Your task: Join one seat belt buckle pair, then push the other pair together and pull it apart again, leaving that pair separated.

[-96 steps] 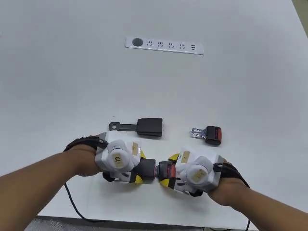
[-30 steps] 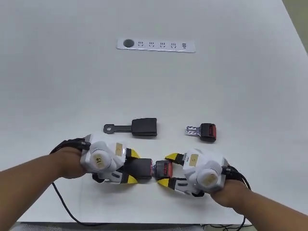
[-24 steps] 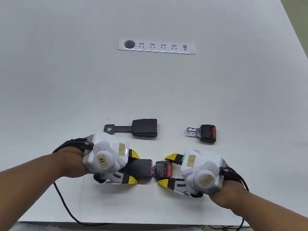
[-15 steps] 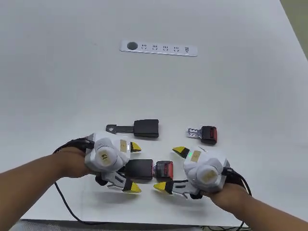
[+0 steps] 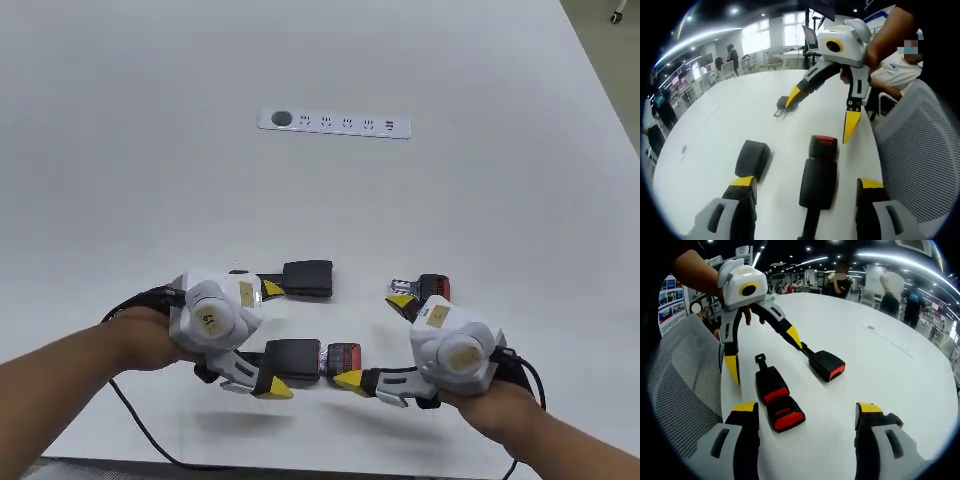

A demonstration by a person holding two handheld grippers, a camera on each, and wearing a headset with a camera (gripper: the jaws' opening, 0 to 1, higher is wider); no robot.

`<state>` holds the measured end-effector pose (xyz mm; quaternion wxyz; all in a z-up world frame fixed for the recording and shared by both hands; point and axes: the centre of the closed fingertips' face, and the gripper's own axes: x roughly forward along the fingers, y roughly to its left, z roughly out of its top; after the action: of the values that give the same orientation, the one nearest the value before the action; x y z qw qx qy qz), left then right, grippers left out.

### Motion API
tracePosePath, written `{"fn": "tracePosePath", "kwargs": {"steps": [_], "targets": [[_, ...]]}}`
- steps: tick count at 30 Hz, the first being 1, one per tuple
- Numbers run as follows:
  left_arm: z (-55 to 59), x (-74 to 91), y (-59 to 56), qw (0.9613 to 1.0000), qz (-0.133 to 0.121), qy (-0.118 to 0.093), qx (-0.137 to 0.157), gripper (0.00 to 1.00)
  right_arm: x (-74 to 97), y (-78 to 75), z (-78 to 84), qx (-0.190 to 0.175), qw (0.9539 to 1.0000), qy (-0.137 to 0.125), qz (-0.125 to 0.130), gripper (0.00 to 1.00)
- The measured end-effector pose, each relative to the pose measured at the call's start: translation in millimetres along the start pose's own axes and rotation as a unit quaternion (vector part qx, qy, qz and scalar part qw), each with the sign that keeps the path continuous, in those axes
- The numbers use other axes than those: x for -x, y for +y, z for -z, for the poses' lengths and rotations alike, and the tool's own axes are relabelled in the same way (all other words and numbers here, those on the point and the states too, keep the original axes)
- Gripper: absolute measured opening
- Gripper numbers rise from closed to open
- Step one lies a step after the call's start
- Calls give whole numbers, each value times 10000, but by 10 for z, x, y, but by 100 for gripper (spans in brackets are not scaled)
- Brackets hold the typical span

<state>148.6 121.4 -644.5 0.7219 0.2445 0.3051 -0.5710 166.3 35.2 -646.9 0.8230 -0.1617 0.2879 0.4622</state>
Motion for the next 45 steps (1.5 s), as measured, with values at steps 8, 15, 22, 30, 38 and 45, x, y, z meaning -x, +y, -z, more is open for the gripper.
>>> {"fn": "tracePosePath", "kwargs": {"steps": [8,15,22,30,38,45], "targets": [[-121,145,220,9994,-306,-89,121,85,198,-380,-94,-10,9994,-133,310,78],[-214,214,411,9981,-520,-204,272,88,346,-644,-109,84,9993,-85,362,76],[-282,252,578,9973,-648,-217,278,88,427,-893,-43,221,9992,56,323,73],[-306,196,790,9973,-668,-178,251,87,451,-1042,40,195,9996,165,128,71],[-325,68,923,9979,-568,-137,264,86,382,-1165,155,169,9993,336,-83,70],[-231,-114,999,9990,-395,5,216,84,277,-1213,323,198,9979,551,-289,69]]}}
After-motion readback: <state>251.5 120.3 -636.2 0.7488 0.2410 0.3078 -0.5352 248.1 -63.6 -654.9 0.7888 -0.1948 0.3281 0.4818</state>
